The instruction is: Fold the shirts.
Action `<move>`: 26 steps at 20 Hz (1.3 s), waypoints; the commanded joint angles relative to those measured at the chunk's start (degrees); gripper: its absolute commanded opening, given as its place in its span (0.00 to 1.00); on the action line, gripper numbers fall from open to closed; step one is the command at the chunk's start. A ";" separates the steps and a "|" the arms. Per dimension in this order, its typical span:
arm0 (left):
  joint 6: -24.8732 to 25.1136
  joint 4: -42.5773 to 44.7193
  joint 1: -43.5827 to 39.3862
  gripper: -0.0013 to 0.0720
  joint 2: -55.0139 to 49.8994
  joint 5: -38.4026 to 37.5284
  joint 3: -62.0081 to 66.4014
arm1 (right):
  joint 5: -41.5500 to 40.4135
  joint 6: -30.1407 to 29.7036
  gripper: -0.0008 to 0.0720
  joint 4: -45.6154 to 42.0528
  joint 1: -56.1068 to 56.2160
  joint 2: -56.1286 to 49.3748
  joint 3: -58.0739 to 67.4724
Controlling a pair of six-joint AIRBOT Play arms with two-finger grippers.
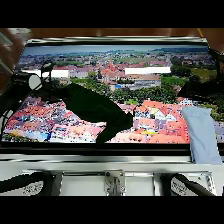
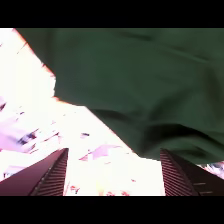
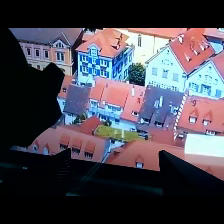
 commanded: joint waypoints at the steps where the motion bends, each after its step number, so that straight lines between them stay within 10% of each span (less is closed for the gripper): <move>1: 1.99 -9.73 9.22 0.95 -4.15 1.25 -2.82 | -4.98 0.09 0.93 0.02 -0.04 0.04 0.00; 13: 3.58 -20.92 10.54 0.91 -18.99 15.80 -2.73 | -2.21 -3.80 0.93 12.41 1.05 -0.02 -0.02; 15: 3.65 -20.90 10.56 0.26 -18.86 16.15 -2.69 | 0.07 -5.31 0.93 10.88 3.96 -0.02 -0.26; 16: 4.57 -20.92 10.54 0.11 -18.73 16.04 -2.67 | -0.02 -3.98 0.93 9.11 5.90 -0.02 -0.98; 22: 13.29 -20.68 10.67 0.07 -13.55 11.67 -2.69 | -5.46 -2.95 0.92 0.42 21.18 -0.02 -18.84; 26: 16.46 -20.61 10.67 0.07 -9.14 9.09 -2.69 | -20.59 -2.51 0.71 -2.54 31.01 -0.02 -27.23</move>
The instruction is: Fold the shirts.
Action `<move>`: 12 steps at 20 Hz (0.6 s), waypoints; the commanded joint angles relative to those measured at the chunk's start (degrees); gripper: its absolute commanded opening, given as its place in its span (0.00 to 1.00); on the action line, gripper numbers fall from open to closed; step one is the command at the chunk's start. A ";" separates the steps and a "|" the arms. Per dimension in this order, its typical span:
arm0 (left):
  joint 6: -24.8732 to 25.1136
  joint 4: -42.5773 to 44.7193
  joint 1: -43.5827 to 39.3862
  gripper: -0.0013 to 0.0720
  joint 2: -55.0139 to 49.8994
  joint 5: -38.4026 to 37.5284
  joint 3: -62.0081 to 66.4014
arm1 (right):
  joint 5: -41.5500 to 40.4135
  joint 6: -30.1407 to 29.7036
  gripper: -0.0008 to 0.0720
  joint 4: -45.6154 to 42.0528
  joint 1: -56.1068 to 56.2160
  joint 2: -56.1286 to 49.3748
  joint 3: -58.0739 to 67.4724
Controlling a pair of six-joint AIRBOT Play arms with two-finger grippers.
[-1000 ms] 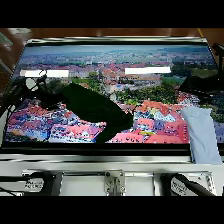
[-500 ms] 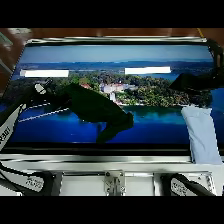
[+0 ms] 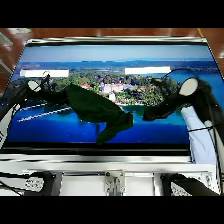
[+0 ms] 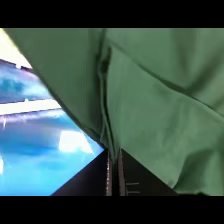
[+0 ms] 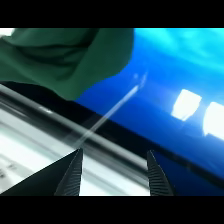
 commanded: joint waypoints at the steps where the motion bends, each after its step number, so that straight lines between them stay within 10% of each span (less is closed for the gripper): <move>1: 3.08 0.09 0.02 0.07 3.72 -2.36 0.04 | -15.21 1.90 0.71 -4.90 7.82 -0.22 -6.25; 4: 3.13 0.11 0.04 0.07 5.75 -3.67 0.04 | -26.97 12.46 0.87 -3.21 7.48 -3.08 -6.23; 12: 3.10 0.09 0.02 0.07 6.69 -4.33 0.04 | -18.84 4.63 0.93 22.86 5.16 -18.38 -6.23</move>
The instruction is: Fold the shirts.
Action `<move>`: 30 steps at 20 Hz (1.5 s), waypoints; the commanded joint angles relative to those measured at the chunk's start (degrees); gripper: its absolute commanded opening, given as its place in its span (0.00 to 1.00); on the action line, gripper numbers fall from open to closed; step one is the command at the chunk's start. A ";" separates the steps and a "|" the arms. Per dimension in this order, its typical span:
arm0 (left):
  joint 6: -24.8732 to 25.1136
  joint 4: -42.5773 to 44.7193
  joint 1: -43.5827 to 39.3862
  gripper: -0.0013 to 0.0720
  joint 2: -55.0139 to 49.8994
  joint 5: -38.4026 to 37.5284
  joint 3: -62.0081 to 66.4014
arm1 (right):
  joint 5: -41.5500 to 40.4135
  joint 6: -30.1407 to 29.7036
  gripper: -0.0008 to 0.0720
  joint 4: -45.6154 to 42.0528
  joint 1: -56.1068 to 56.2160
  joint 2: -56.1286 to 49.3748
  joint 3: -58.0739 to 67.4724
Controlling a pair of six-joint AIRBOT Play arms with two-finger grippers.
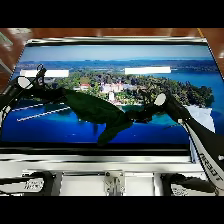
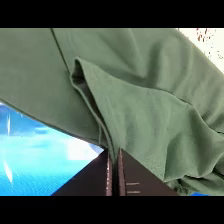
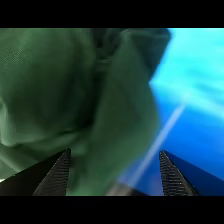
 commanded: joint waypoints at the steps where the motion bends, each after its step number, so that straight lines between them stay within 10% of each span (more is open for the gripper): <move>1: 0.15 0.00 0.02 0.07 0.33 -0.26 0.04 | 0.79 -3.50 0.75 12.72 0.15 -6.43 -0.11; 2: 0.17 0.00 0.02 0.07 0.55 -0.28 0.04 | 0.68 -3.41 0.31 13.03 0.13 -7.10 -0.11; 3: 0.63 0.20 0.04 0.07 1.01 -0.28 0.04 | 0.70 -3.43 0.10 12.94 -0.26 -7.04 -0.07; 12: 0.94 9.88 -0.09 0.07 26.32 -3.89 10.75 | 4.94 -15.13 0.09 5.99 -13.60 19.93 19.96; 20: -3.43 13.60 0.04 0.07 50.84 -18.10 15.26 | 1.57 -6.47 0.09 -10.99 -16.41 42.56 32.65; 30: -4.72 3.48 0.02 0.07 51.65 -21.90 -8.63 | 17.05 -0.83 0.09 -21.90 -16.41 35.67 32.59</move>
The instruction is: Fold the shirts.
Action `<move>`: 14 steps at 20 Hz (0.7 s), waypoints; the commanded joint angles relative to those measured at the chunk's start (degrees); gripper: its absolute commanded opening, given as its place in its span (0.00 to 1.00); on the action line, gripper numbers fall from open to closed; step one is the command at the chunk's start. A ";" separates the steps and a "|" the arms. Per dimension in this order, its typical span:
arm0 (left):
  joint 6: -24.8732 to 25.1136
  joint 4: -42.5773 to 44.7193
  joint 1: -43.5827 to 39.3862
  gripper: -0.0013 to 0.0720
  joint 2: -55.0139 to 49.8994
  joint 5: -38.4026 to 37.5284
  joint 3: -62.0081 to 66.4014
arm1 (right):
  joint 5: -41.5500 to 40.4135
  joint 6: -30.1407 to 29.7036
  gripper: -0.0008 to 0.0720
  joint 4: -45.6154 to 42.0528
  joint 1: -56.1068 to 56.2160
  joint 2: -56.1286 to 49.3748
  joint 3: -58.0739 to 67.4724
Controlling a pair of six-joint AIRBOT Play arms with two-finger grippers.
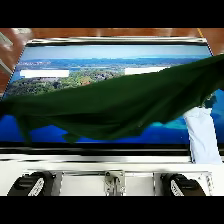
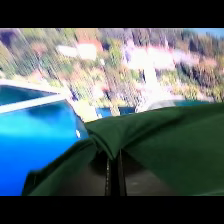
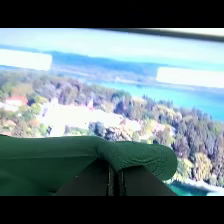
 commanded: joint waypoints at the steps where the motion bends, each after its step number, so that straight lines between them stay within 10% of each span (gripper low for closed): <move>1: -0.28 -5.81 0.04 0.07 0.24 4.85 -15.21 | 1.97 0.83 0.09 -1.70 0.02 -7.63 0.11; 12: 1.68 -23.04 -8.39 0.07 -24.15 45.99 -41.42 | -21.46 6.51 0.09 15.98 4.44 -49.24 0.11; 14: 1.70 -25.99 -8.83 0.10 -28.89 45.79 -39.85 | -21.64 6.69 0.36 16.31 5.73 -51.49 0.11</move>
